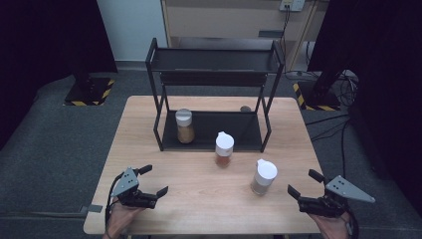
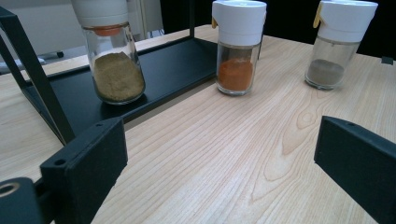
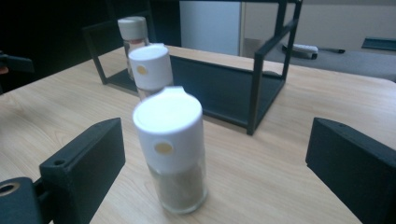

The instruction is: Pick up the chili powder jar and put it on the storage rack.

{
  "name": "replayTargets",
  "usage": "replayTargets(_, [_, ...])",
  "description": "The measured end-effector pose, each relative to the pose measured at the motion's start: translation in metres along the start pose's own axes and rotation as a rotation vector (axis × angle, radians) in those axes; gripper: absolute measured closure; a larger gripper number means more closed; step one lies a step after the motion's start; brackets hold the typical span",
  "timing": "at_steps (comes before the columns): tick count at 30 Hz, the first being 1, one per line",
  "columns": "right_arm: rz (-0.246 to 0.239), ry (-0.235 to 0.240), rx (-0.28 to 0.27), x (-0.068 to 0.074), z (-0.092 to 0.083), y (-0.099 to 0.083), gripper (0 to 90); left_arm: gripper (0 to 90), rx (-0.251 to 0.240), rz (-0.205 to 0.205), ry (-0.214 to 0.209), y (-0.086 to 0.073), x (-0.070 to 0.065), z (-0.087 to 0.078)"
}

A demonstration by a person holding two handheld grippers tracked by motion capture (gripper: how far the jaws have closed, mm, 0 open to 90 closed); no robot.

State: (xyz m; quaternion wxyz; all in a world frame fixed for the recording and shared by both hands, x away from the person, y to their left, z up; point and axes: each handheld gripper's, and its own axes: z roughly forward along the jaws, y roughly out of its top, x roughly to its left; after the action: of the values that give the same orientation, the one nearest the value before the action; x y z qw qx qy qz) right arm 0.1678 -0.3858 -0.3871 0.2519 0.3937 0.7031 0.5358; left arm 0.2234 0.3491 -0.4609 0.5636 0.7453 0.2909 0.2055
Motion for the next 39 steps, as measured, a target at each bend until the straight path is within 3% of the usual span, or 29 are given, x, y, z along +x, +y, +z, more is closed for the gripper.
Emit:
replayTargets(9, [-0.001,0.045,0.032,0.007,0.022,0.036,4.9,1.7,0.002,-0.005,-0.001,0.0,0.001,0.0])
replayTargets(19, [0.002,0.087,0.063,0.011,0.047,0.059,4.5,1.8,0.0,-0.01,0.001,-0.001,0.001,-0.001])
replayTargets(28, [-0.005,0.098,0.096,0.015,0.065,0.075,4.3,1.8,-0.002,-0.013,0.0,-0.001,0.002,-0.002])
replayTargets(39, [-0.017,0.118,0.154,0.028,0.1,0.102,4.0,1.9,-0.004,-0.015,-0.003,-0.001,0.002,-0.002])
